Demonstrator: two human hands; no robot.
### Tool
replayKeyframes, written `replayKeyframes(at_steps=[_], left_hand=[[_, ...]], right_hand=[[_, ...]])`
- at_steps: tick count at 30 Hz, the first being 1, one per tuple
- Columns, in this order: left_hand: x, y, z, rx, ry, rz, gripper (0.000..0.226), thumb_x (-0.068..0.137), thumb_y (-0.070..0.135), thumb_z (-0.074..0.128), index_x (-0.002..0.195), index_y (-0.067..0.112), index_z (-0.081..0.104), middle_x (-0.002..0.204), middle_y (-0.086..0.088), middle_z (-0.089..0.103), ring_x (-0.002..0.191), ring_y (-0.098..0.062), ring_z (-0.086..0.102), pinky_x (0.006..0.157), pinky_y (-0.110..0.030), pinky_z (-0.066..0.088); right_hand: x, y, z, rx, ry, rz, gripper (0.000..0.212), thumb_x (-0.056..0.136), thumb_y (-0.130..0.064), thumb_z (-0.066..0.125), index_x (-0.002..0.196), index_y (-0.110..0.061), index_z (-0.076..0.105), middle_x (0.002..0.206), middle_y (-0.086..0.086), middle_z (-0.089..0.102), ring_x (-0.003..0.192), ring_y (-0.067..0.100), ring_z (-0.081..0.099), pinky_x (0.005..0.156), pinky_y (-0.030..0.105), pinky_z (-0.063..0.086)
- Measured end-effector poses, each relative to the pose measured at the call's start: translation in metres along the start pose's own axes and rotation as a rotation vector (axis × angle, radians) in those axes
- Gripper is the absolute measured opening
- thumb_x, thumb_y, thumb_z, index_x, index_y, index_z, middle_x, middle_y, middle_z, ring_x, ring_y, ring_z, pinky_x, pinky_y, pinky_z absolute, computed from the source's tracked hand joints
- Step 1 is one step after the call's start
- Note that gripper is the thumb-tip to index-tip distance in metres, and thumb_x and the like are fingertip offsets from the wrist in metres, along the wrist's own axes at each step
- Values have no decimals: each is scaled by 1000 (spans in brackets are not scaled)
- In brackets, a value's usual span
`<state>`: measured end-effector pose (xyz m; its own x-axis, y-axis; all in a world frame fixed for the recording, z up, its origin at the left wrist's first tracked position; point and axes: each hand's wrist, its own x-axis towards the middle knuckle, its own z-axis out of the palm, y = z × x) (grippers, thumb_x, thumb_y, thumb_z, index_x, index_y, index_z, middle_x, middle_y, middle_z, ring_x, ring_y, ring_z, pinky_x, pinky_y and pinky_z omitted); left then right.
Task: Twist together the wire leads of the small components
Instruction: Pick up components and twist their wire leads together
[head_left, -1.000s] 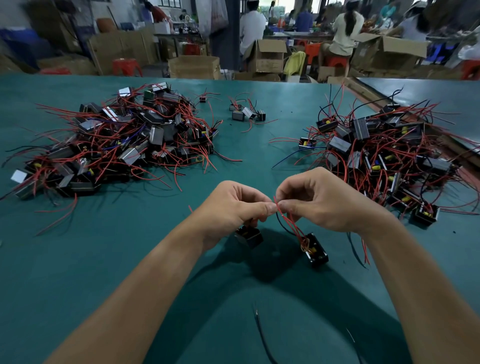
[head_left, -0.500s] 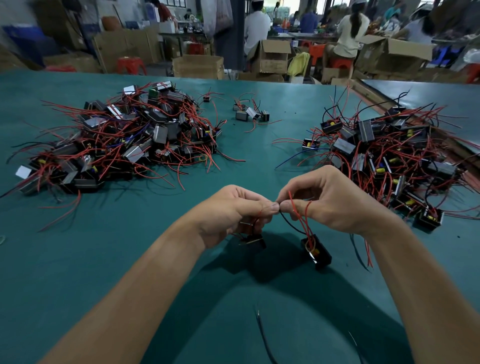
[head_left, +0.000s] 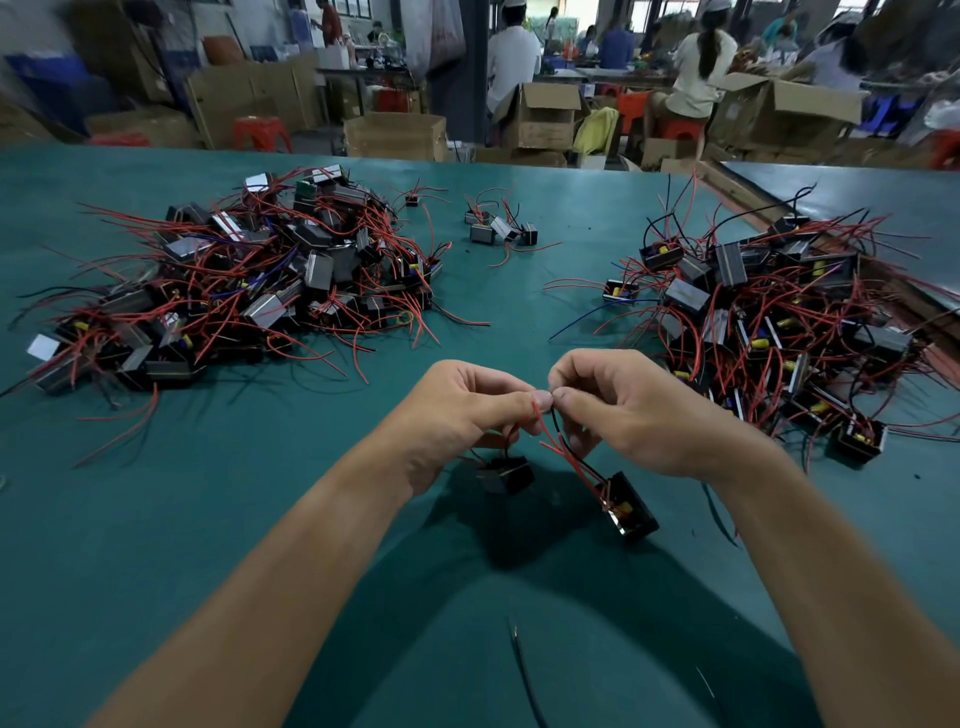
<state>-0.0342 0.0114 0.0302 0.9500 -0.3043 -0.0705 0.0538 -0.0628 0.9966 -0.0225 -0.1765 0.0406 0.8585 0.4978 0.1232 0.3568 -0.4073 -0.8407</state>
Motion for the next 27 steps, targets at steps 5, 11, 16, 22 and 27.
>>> replayKeyframes(at_steps=[5,11,16,22,27], left_hand=[[1,-4,6,2,24,63,16,80,8,75,65,15,75,60,3,67,52,-5,52,55,-13,46],[-1,0,4,11,-55,25,5,73,12,79,72,8,75,66,-10,52,54,-10,45,57,-20,38],[-2,-1,2,29,-135,-41,45,66,18,77,93,-15,65,78,-15,45,64,-17,36,62,-27,33],[-4,2,2,11,-180,-74,17,65,15,76,77,4,73,72,-8,46,58,-13,38,57,-21,34],[-5,2,5,49,-186,-7,6,67,12,73,61,14,72,59,-4,55,59,-13,41,55,-19,34]], right_hand=[[3,1,2,37,76,-32,20,96,-1,54,79,-12,57,59,1,57,52,13,55,56,31,52],[-4,-3,-9,94,59,-124,17,89,1,65,92,-13,74,73,11,65,61,20,61,63,35,56],[-7,-2,-13,65,-59,-136,24,88,-1,68,93,-22,78,75,14,70,62,19,63,63,27,54],[-8,-2,-15,104,-93,-137,16,84,-10,69,88,-22,78,76,16,71,66,20,64,67,28,55],[-6,-1,-13,138,-95,-93,6,83,-14,68,79,-11,71,73,15,71,65,23,63,66,34,54]])
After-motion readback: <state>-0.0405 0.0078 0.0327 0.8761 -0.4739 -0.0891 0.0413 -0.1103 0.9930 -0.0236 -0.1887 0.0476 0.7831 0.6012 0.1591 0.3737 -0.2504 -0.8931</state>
